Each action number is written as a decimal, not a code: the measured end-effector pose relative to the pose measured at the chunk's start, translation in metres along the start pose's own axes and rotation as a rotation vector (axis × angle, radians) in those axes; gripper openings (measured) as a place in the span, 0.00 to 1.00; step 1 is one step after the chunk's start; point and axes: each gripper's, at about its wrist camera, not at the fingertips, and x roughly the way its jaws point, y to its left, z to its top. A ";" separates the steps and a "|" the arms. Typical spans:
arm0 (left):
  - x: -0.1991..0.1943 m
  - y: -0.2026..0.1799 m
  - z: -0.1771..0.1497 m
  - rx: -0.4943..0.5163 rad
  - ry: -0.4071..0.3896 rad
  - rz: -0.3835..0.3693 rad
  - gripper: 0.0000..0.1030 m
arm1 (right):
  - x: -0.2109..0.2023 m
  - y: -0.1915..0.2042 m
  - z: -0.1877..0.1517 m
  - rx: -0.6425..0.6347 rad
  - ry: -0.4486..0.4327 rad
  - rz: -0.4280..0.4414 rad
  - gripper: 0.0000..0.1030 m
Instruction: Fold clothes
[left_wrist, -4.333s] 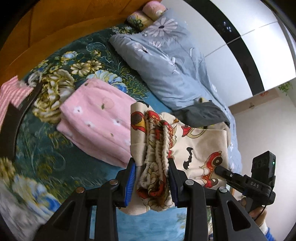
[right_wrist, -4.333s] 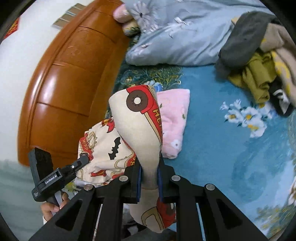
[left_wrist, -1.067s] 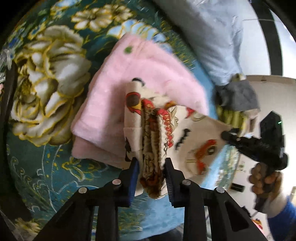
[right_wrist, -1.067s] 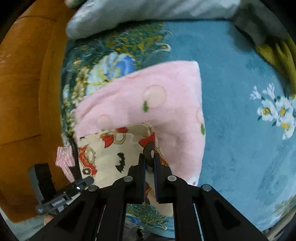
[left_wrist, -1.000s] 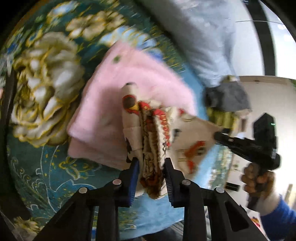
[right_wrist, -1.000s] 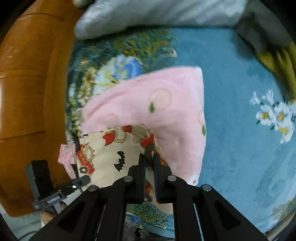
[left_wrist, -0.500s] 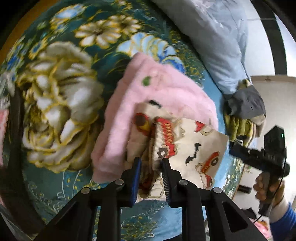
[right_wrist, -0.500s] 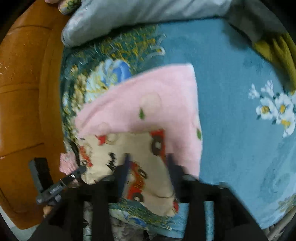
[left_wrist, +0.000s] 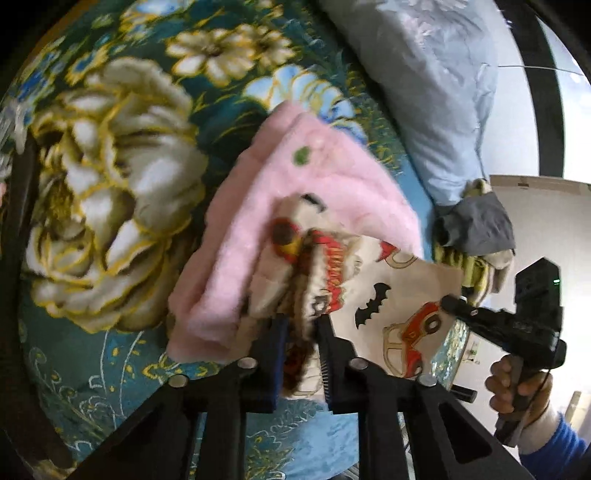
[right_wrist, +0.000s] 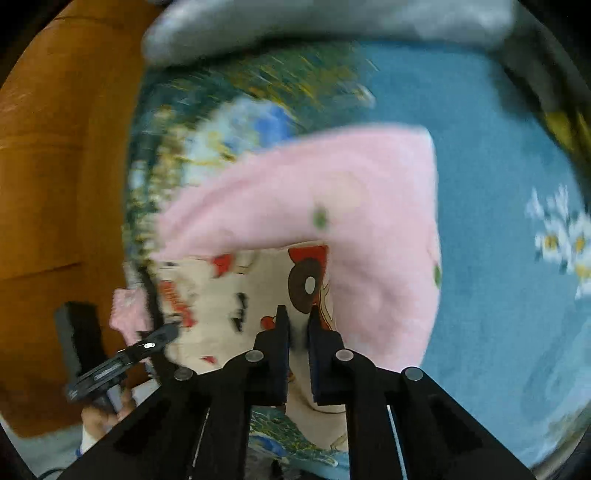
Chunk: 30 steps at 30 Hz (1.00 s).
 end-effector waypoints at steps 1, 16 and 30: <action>-0.003 -0.003 0.001 0.010 -0.012 -0.006 0.14 | -0.007 0.001 0.002 -0.007 -0.024 0.004 0.08; 0.018 0.024 -0.009 -0.116 0.002 -0.019 0.46 | 0.013 -0.032 0.021 0.074 0.027 -0.074 0.08; 0.024 0.053 -0.002 -0.280 -0.048 -0.170 0.22 | 0.014 -0.038 0.020 0.104 0.051 -0.068 0.09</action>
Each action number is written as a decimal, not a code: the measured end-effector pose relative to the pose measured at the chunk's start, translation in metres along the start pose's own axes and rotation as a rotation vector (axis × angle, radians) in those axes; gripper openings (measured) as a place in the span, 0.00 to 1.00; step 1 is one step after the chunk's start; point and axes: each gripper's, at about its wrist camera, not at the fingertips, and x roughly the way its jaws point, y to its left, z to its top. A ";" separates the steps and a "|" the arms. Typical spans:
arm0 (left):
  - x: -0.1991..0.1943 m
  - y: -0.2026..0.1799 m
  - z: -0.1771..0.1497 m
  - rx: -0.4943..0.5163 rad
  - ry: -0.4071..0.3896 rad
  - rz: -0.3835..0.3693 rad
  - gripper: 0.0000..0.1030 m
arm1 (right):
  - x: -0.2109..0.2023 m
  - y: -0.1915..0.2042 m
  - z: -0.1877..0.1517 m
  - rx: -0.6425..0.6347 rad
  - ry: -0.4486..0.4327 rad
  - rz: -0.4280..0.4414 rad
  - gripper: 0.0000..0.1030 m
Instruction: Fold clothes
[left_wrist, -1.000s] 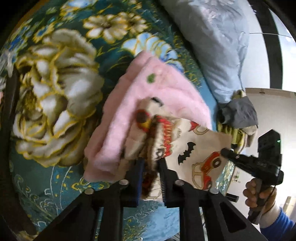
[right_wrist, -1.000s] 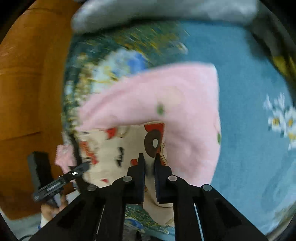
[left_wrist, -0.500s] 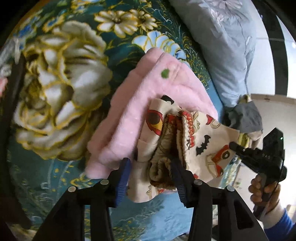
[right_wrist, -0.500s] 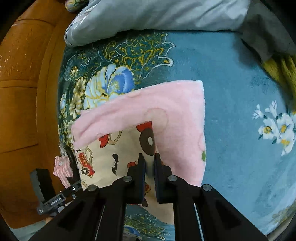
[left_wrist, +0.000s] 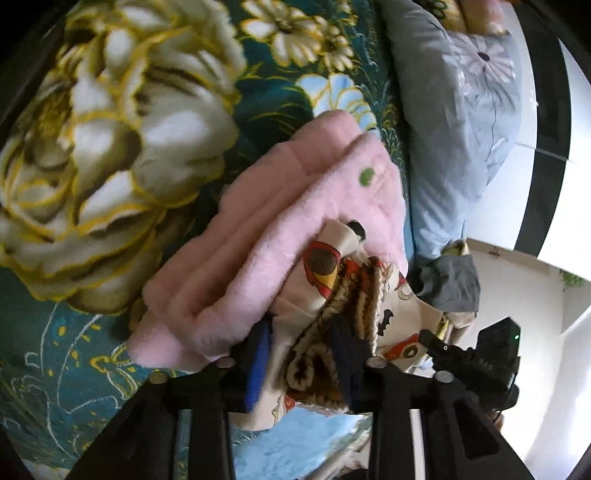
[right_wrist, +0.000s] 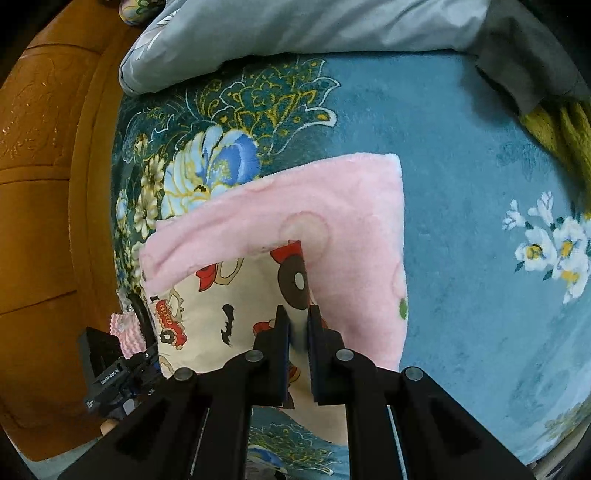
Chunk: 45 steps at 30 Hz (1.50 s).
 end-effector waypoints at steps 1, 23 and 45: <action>-0.002 -0.004 -0.001 0.012 -0.008 0.015 0.18 | 0.000 0.000 0.000 0.000 0.001 -0.003 0.09; -0.046 -0.081 0.000 0.330 -0.127 0.242 0.15 | -0.043 0.010 -0.019 -0.151 -0.094 -0.168 0.18; 0.052 -0.057 0.003 0.261 0.089 0.196 0.20 | 0.028 0.000 -0.045 -0.050 0.075 -0.147 0.29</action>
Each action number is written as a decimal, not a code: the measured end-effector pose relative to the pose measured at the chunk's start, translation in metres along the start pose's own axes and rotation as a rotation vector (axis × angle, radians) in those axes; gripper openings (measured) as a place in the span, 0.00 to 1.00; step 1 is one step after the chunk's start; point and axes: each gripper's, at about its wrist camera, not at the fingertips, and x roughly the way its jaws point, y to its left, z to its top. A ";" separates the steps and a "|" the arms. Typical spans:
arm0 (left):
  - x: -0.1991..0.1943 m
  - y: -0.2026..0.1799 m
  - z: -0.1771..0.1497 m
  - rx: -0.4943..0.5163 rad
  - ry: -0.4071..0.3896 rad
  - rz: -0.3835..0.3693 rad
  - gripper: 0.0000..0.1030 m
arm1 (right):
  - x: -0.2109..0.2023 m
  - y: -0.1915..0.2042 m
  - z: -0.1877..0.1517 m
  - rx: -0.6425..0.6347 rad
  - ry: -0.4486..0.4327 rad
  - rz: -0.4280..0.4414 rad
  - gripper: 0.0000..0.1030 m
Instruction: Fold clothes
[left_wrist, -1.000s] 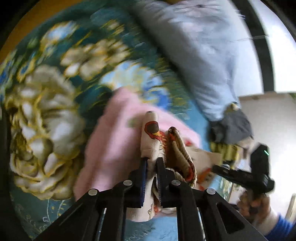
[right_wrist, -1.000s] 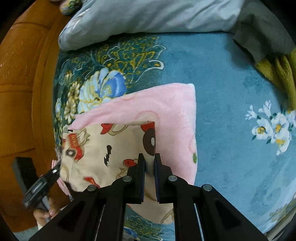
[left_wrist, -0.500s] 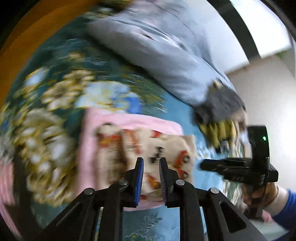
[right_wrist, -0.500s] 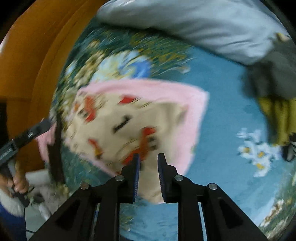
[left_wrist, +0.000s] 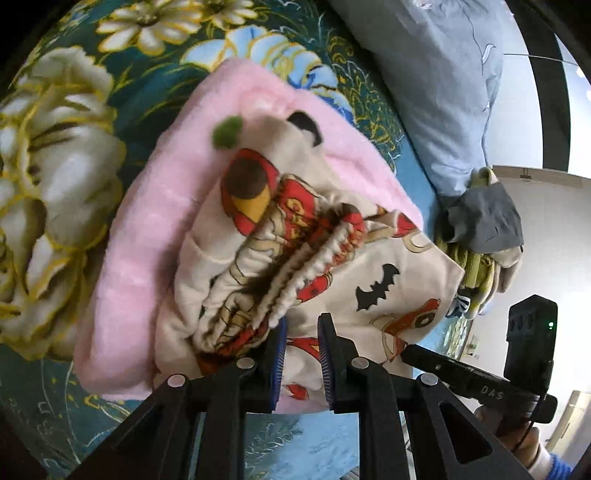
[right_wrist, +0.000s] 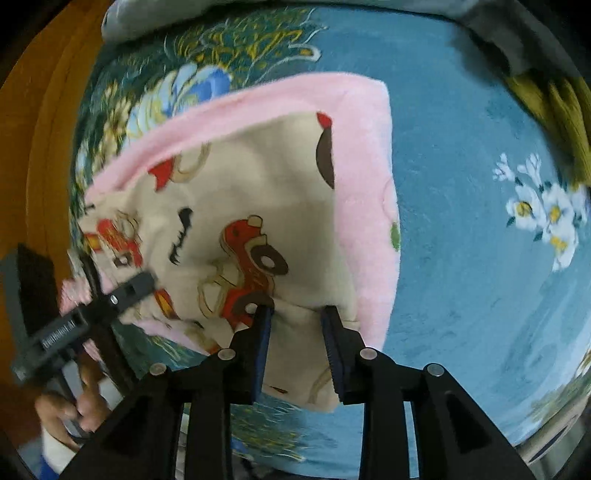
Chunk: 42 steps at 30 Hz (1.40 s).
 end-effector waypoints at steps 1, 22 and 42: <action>-0.005 -0.003 -0.002 0.018 -0.008 0.011 0.20 | -0.005 0.001 -0.003 -0.012 -0.011 -0.001 0.29; -0.047 -0.071 -0.115 0.323 -0.206 0.293 0.85 | -0.054 0.011 -0.109 -0.202 -0.181 -0.260 0.98; -0.071 -0.094 -0.169 0.417 -0.369 0.368 1.00 | -0.113 0.019 -0.145 -0.148 -0.412 -0.165 0.98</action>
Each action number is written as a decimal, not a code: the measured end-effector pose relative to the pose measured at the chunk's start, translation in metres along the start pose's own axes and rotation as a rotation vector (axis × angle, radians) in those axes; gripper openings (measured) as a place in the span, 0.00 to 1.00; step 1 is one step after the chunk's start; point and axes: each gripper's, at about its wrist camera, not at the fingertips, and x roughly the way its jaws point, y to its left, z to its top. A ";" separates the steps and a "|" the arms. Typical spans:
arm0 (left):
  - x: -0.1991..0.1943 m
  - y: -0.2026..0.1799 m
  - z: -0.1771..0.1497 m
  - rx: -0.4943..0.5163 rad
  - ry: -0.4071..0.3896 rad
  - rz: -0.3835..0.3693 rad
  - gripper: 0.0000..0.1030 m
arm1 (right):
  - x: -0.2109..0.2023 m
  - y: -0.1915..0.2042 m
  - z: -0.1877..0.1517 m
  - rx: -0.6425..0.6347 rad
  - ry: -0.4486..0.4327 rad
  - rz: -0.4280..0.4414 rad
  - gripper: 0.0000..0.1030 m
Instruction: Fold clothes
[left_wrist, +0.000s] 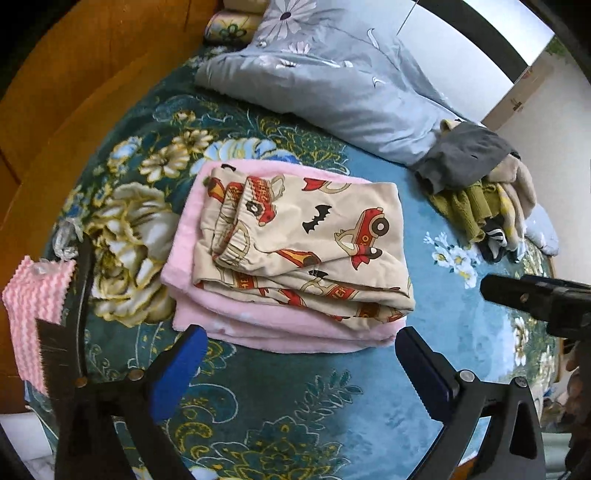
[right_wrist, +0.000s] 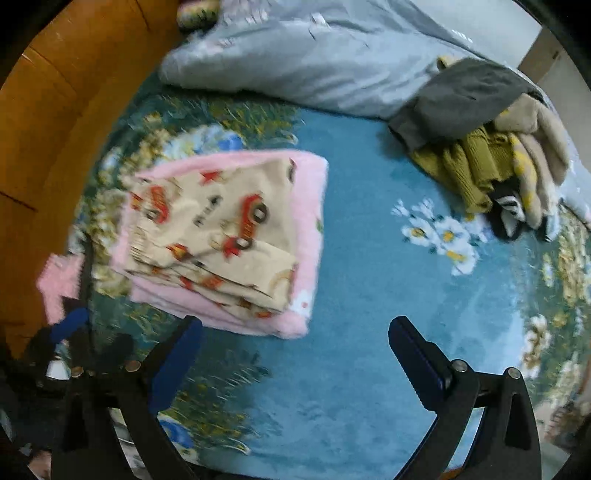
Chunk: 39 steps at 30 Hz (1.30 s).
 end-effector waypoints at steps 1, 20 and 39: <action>-0.001 0.000 -0.001 -0.001 -0.012 0.004 1.00 | -0.002 0.005 -0.002 -0.032 -0.012 0.007 0.98; 0.032 0.020 -0.003 -0.047 0.044 -0.007 1.00 | 0.048 0.032 -0.017 -0.166 0.131 -0.019 0.98; 0.078 0.013 0.011 0.026 0.064 0.056 1.00 | 0.097 0.026 -0.002 -0.235 0.232 -0.046 0.98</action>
